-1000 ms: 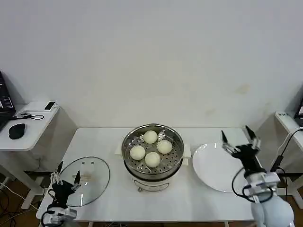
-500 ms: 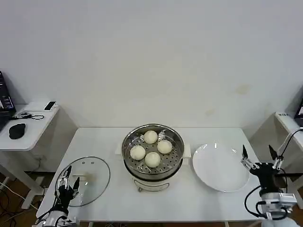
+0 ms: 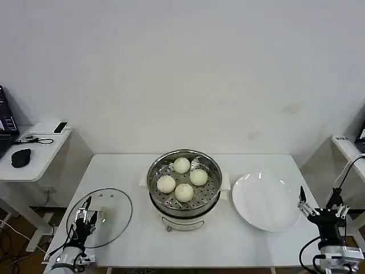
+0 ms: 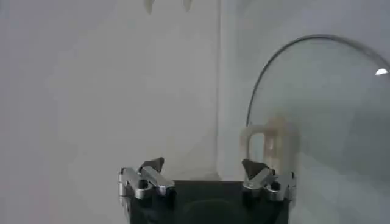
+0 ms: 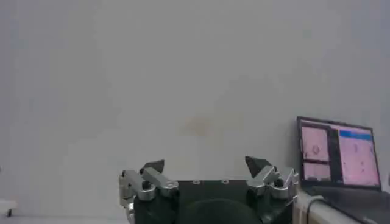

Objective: Take steamed baozi put them in steamer then cover it.

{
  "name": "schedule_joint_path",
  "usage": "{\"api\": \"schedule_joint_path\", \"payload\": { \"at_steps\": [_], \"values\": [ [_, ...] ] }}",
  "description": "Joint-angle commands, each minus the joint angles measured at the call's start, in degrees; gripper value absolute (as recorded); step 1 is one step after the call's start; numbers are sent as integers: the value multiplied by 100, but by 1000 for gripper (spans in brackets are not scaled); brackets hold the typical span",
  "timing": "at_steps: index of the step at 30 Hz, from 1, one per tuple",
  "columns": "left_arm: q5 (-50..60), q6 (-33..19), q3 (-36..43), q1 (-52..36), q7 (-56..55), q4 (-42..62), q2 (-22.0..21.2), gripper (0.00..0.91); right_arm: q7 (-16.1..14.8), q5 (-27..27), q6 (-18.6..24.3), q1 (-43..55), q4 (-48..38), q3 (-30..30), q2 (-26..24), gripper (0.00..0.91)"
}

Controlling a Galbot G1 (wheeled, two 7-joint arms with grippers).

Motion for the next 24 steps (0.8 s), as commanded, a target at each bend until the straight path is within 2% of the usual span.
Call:
{"api": "schedule_joint_path", "payload": {
  "at_steps": [1,7,17,18,19,20,21,22,24],
  "values": [
    [163,3,87,-441,82,315,35,907,-3,-3,30,-143,36,58,105,907],
    [139,-3,90,-463,94,343,65,907,-5,-4,30,-138,33,42,115,907],
    [155,-44,283,-995,162,880,104,907,-20,-14,91,-193,13,20,137,907],
    [159,-54,293,-1021,156,910,99,856,-20,-13,97,-202,12,23,141,907],
    [168,-76,308,-1081,154,975,79,635,-19,-12,104,-209,10,25,144,907],
    [180,-83,326,-1109,152,1028,75,161,-20,-13,110,-214,7,24,147,907],
    [191,-89,338,-1133,150,1052,72,50,-20,-11,112,-216,7,23,148,907],
    [202,-99,347,-1167,138,1089,65,0,-20,-13,119,-215,8,22,158,907],
    [232,-110,361,-1182,148,1110,69,0,-22,-12,120,-215,12,15,165,907]
  ]
}}
